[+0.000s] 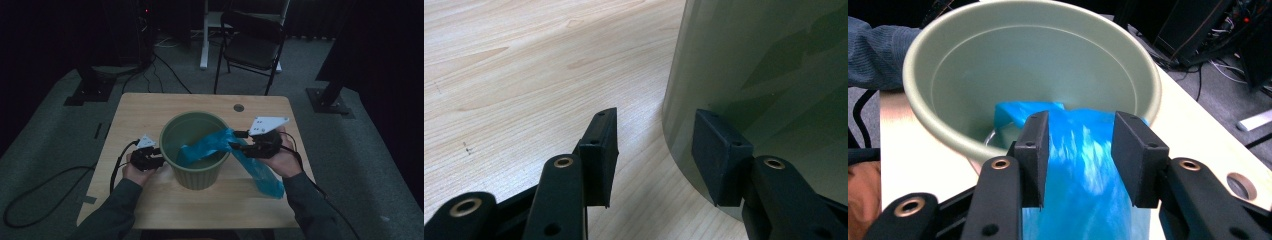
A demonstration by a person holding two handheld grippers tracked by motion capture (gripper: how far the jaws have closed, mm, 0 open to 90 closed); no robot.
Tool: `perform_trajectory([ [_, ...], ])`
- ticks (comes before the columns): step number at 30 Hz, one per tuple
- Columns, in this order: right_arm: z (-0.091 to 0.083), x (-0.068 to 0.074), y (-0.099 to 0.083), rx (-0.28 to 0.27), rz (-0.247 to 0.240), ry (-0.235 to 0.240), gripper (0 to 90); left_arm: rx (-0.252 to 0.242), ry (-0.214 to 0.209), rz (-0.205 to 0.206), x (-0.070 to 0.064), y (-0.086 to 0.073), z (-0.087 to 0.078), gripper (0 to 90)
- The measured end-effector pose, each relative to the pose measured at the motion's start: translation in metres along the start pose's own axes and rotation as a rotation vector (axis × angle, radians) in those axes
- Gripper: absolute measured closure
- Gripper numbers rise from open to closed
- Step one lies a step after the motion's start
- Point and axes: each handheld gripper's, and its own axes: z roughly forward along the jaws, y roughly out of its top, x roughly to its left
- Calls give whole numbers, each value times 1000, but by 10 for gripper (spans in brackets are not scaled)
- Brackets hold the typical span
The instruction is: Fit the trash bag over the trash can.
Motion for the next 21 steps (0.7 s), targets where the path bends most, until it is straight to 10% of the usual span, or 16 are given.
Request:
perform_trajectory([
  [21, -41, 0, -48, 7, 87, -79, 623, -2, -2, -6, 0, 0, -1, 530],
])
